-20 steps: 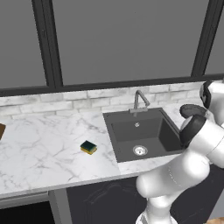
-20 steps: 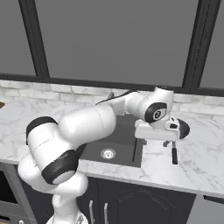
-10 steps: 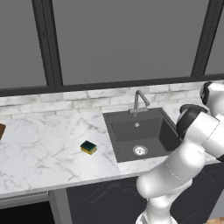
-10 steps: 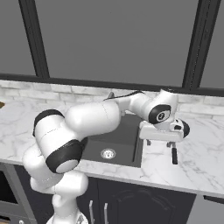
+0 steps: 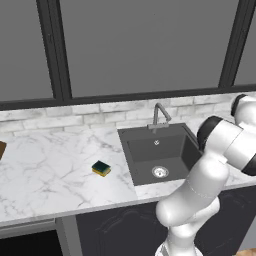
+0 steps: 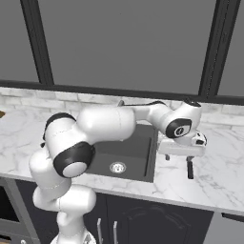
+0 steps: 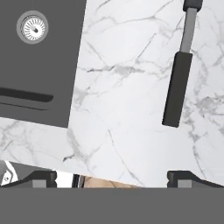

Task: Pick the pan and sponge and place them into the sink. Then turn on the water.

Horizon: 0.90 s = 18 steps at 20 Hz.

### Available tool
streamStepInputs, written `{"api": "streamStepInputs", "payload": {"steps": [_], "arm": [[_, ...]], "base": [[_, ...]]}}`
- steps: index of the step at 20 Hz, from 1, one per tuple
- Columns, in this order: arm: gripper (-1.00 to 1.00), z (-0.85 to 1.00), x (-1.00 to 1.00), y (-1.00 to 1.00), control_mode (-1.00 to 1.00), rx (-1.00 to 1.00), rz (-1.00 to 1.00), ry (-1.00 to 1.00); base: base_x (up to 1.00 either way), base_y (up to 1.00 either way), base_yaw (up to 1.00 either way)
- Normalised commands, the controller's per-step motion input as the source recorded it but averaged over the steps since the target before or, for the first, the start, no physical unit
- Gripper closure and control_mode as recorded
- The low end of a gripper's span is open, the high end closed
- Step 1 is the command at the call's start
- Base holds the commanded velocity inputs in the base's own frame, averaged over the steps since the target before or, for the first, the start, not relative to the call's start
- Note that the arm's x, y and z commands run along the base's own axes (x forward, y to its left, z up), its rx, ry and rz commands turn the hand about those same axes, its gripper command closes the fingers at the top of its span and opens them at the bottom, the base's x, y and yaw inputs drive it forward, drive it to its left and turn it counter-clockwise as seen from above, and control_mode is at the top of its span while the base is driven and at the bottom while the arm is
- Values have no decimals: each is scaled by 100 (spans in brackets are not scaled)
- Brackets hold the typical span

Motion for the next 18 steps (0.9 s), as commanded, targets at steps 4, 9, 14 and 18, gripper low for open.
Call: {"api": "streamStepInputs", "payload": {"steps": [4,9,14,18], "arm": [[-100,-15,11,-20,-100,2,3,-3],[-100,-16,13,-19,-100,2,3,-2],[-100,-13,17,-17,-100,4,3,-2],[-100,-14,16,-14,-100,5,1,-2]], "base": [[0,0,0],[0,0,0],[0,0,0],[0,0,0]]}}
